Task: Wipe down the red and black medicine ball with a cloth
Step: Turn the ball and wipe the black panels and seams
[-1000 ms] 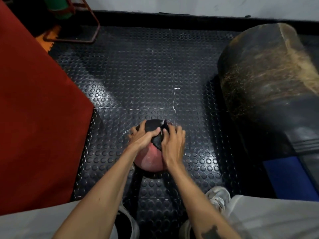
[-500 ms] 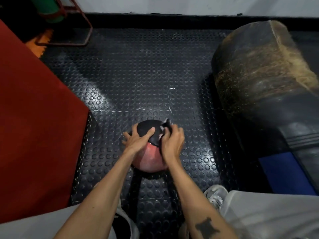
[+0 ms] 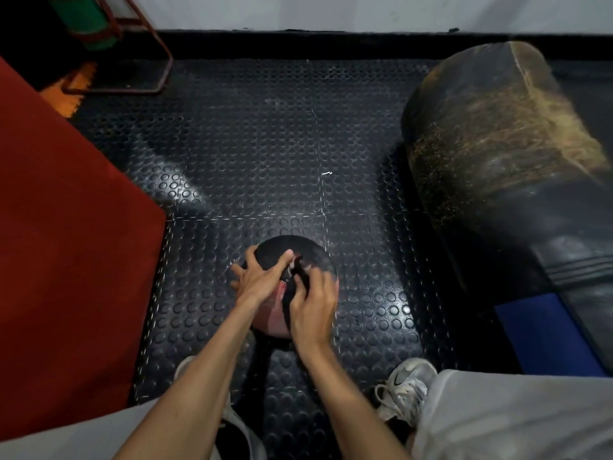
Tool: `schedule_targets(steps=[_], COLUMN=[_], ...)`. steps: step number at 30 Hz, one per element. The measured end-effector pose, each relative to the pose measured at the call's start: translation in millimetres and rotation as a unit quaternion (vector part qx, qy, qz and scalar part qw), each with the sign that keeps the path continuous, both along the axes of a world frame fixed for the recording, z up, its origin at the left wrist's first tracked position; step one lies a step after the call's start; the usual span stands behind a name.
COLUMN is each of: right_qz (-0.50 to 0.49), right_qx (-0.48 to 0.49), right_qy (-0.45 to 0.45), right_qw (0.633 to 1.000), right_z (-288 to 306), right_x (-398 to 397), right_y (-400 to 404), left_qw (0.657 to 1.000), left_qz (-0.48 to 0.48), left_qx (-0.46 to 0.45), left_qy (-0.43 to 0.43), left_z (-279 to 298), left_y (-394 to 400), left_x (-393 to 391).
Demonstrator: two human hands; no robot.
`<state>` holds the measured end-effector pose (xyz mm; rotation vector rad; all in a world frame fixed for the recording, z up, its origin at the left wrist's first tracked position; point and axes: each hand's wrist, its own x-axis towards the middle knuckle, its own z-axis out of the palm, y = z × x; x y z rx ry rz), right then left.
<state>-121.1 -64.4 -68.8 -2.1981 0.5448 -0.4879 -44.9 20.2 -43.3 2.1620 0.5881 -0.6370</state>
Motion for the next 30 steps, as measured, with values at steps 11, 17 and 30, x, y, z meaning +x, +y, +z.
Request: schedule_targets(steps=[11, 17, 30], right_qz=[0.039, -0.038, -0.041], right_qx=[0.091, 0.083, 0.113], right_qy=[0.087, 0.015, 0.03], right_qw=[0.991, 0.996, 0.992], right_z=[-6.4, -2.1, 7.5], right_x=[54.4, 13.8, 12.3], right_y=[-52.7, -0.1, 9.2], left_qw=[0.938, 0.923, 0.94], left_qz=[-0.326, -0.356, -0.326], left_qx=[0.116, 0.136, 0.084], left_qy=[-0.038, -0.048, -0.055], left_z=[16.8, 3.1, -7.2], left_y=[35.8, 25.9, 54.1], left_x=[11.7, 5.8, -15.9])
